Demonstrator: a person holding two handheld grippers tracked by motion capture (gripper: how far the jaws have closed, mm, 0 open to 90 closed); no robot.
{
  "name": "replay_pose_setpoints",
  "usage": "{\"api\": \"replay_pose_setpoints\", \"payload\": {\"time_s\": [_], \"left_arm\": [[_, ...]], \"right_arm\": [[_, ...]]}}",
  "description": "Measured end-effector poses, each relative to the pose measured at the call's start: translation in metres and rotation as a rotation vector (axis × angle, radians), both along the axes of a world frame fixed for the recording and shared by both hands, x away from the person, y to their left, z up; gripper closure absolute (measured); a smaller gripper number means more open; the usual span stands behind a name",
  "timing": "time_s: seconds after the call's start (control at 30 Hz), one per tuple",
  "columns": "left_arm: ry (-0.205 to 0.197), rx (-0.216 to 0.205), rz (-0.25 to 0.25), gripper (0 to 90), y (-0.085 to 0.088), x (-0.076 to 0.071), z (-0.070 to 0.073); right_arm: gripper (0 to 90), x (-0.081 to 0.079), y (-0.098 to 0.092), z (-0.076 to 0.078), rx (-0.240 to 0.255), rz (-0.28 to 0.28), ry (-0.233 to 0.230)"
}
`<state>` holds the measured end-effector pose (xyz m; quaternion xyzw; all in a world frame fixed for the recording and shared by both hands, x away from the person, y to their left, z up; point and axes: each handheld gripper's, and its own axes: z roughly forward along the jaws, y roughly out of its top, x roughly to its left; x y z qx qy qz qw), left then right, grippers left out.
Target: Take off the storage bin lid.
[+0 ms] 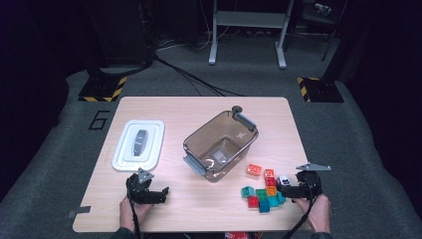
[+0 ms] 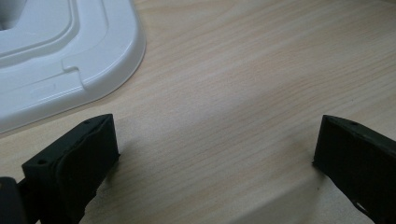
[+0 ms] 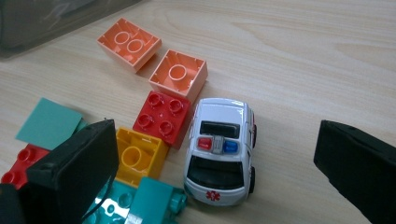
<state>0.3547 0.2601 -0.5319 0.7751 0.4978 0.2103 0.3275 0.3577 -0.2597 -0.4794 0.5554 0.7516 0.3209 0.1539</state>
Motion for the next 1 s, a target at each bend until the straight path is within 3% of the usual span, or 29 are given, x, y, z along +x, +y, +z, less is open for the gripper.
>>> {"api": "replay_pose_setpoints", "payload": {"time_s": [0.03, 0.1, 0.13, 0.4, 0.6, 0.8, 1.0], "left_arm": [[0.000, 0.000, 0.000, 0.0, 0.000, 0.000, 0.000], [0.000, 0.001, 0.000, 0.0, 0.000, 0.000, 0.000], [0.000, 0.001, 0.000, 0.0, 0.000, 0.000, 0.000], [0.000, 0.001, 0.000, 0.0, 0.000, 0.000, 0.000], [0.001, -0.001, 0.000, 0.0, 0.000, 0.000, 0.000], [0.000, 0.000, 0.000, 0.1, 0.000, 0.000, 0.000], [0.000, 0.000, 0.000, 0.1, 0.000, 0.000, 0.000]], "right_arm": [[8.6, 0.003, 0.002, -0.001, -0.012, -0.006, 0.003], [12.6, 0.004, 0.004, -0.001, -0.015, -0.015, 0.013], [19.7, 0.007, 0.006, -0.002, -0.022, -0.033, 0.036], [38.2, 0.008, 0.013, -0.003, -0.057, -0.072, 0.070], [41.1, 0.008, 0.015, -0.005, -0.066, -0.081, 0.085], [46.8, 0.007, 0.018, -0.009, -0.116, -0.086, 0.078], [49.2, 0.006, 0.020, -0.010, -0.133, -0.095, 0.074]]}}
